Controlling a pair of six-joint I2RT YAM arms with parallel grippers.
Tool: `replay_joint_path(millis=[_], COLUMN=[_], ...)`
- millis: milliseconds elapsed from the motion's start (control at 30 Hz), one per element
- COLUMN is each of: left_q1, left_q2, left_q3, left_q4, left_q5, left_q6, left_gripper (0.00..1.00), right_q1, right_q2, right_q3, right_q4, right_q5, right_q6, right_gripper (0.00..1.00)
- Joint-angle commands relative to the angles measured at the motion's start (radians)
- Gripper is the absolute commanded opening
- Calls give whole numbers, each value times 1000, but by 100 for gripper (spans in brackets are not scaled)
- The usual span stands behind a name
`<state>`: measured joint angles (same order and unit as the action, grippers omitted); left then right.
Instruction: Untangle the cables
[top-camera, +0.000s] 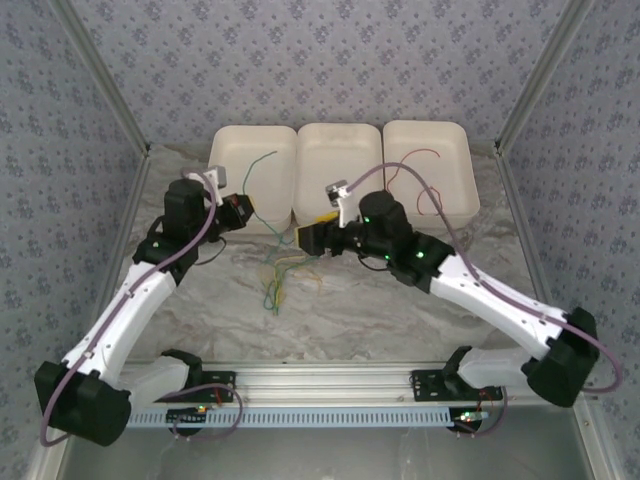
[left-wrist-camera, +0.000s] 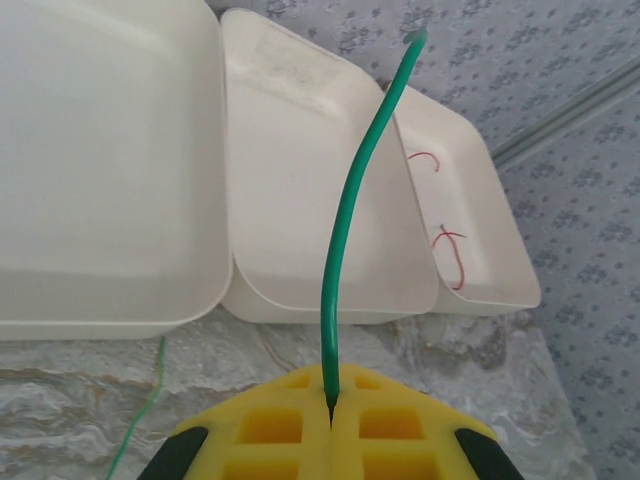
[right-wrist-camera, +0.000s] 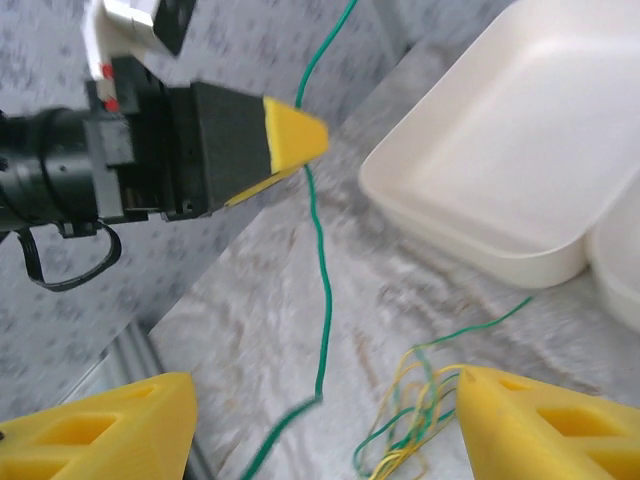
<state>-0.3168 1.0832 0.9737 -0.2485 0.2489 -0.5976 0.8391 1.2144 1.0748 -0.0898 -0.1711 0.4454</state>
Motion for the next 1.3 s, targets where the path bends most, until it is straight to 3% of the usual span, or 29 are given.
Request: replay_joint_path(millis=[0,267,500,767,967,1000,1100,1267], left_q1=[50,140,151,156,156,156,152,123], left_q2=[53,313,552,808,941,952,941,792], left_q3=[78,244,366,546,636,649,666,599], left_q4=[-38,-9,30,-36,-71,-79,-106,-73], left_q5=[17,1,-172,-285,-362,-349,-311,-372], left_q6=[75,203,321,485,518,516,475,395], left_gripper=[0,0,0,0,0,4,43,69], right_q1=[2,20,49,52,46,47,46,51], right_q2=[-69,-135,-208,-255,-212,-198,-171,-121], right_q3=[-53,-90,-168,-222,-243,-248,-279,-287], right_q4=[47,9,28,-8,-2,-2,-3,-33], right_q5=[210,251,261,264,244,239,240,270], right_q6=[-35,-59,-55,-66,-67,-65,-36,95], right_gripper=[71,70,73,74,75,75,75,71])
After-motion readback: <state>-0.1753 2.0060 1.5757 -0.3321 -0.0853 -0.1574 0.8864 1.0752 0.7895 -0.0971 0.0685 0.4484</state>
